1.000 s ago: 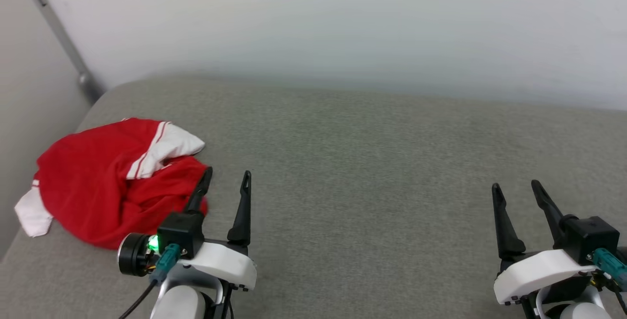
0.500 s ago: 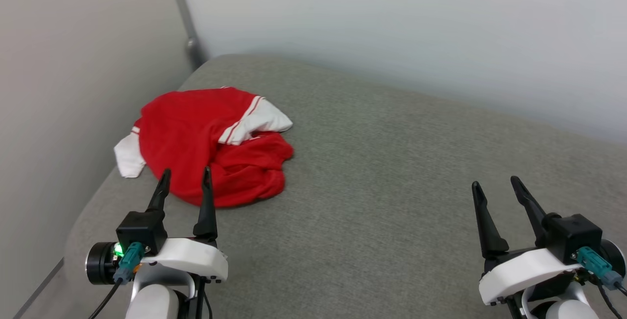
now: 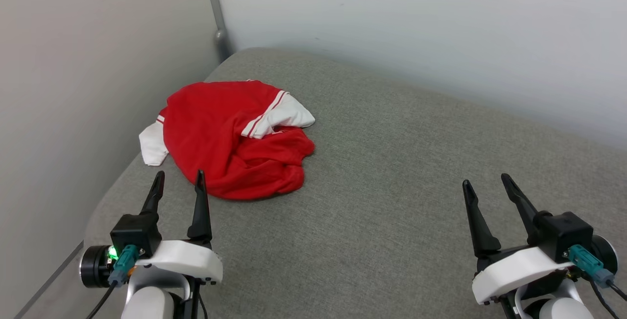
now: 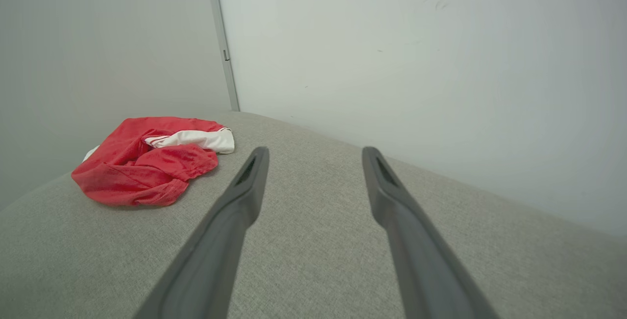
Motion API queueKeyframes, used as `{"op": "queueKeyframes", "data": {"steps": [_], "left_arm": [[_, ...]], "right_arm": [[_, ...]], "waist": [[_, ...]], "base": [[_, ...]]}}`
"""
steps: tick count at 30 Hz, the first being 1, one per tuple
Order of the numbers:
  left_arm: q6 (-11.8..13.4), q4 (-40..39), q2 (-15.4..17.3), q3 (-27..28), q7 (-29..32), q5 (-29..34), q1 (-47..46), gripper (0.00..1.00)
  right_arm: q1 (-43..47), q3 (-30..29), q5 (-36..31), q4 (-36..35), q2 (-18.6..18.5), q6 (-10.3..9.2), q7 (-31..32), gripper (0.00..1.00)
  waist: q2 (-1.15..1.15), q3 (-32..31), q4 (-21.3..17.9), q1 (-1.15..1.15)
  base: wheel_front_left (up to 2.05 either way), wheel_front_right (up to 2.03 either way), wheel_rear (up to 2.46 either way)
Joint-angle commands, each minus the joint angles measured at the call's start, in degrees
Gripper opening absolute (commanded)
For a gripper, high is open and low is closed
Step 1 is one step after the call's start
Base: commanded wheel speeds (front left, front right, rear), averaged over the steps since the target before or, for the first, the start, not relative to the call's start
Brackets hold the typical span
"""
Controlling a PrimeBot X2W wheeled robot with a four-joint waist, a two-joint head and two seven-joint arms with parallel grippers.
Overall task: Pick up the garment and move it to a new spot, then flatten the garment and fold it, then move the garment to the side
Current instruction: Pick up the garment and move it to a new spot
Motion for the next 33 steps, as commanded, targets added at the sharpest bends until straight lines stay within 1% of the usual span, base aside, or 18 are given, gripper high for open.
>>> {"op": "queueKeyframes", "data": {"steps": [1, 4, 6, 9, 11, 14, 18, 20, 23, 26, 29, 33], "left_arm": [[-0.09, 0.01, 0.16, 0.13, -0.13, 0.01, -0.89, 1.0], [-0.6, 0.45, 0.71, 0.53, -0.13, -0.37, -2.93, 1.0], [-1.32, 1.29, 1.74, 0.75, 0.36, -0.6, -5.82, 1.0], [-2.24, 3.3, 3.49, 1.46, 3.47, -1.63, -12.06, 1.0], [-3.1, 5.08, 5.08, 1.92, 6.96, -2.72, -16.69, 1.0], [-4.69, 8.92, 8.32, 2.29, 13.62, -4.47, -23.4, 1.0], [-6.11, 15.32, 13.24, 2.08, 24.12, -7.18, -30.4, 1.0], [-6.5, 19.12, 15.38, 1.61, 29.68, -8.69, -32.19, 1.0], [-6.86, 24.12, 19.26, 1.16, 36.9, -11.42, -34.02, 1.0], [-6.95, 28.04, 21.69, -0.68, 42.86, -14.4, -33.95, 1.0], [-6.92, 30.44, 24.15, -2.22, 46.96, -17.7, -32.8, 1.0], [-6.94, 33.83, 25.36, -3.47, 51.69, -21.89, -31.49, 1.0]], "right_arm": [[-0.5, 0.02, -0.48, -0.31, -0.01, -0.01, 0.18, 1.0], [-0.89, 0.27, -0.41, -0.5, 0.0, -0.01, 0.5, 1.0], [-1.38, 0.46, -0.56, -0.97, 0.0, -0.01, 0.93, 1.0], [-2.43, 0.47, -1.02, -1.58, -0.01, -0.01, 1.66, 1.0], [-3.29, 0.66, -1.34, -1.92, -0.03, -0.01, 2.12, 1.0], [-4.44, 1.18, -1.64, -1.91, -0.02, -0.01, 2.44, 1.0], [-6.16, 1.31, -1.45, -1.86, -0.01, -0.01, 2.14, 1.0], [-6.63, 1.1, -1.22, -1.43, -0.01, -0.01, 1.81, 1.0], [-7.59, 1.35, -0.61, -0.73, -0.01, -0.01, 1.08, 1.0], [-8.27, 1.39, -0.26, -0.06, 0.0, -0.01, 0.41, 1.0], [-8.92, 1.53, 0.18, 0.59, 0.0, -0.01, -0.23, 1.0], [-9.8, 1.88, 0.89, 1.44, 0.0, -0.01, -0.85, 1.0]], "waist": [[0.0, 0.06, -0.27, 0.0], [0.0, 0.46, -1.37, 0.0], [0.0, 1.43, -2.51, 0.0], [0.0, 3.68, -4.75, 0.0], [0.0, 5.43, -6.6, 0.0], [0.0, 8.08, -9.83, 0.0], [0.0, 12.01, -14.04, 0.0], [0.0, 13.43, -15.78, 0.0], [0.0, 15.54, -18.39, 0.0], [0.0, 17.1, -20.06, 0.0], [0.0, 18.42, -21.18, 0.0], [0.0, 19.5, -21.98, 0.0]], "base": [[0.0, 0.0, 0.0], [0.0, 0.0, 0.0], [0.0, 0.0, 0.0], [0.0, 0.0, 0.0], [0.0, 0.0, 0.0], [0.0, 0.0, 0.0], [0.0, 0.0, 0.0], [0.0, 0.0, 0.0], [0.0, 0.0, 0.0], [0.0, 0.0, 0.0], [0.0, 0.0, 0.0], [0.0, 0.0, 0.0]]}}
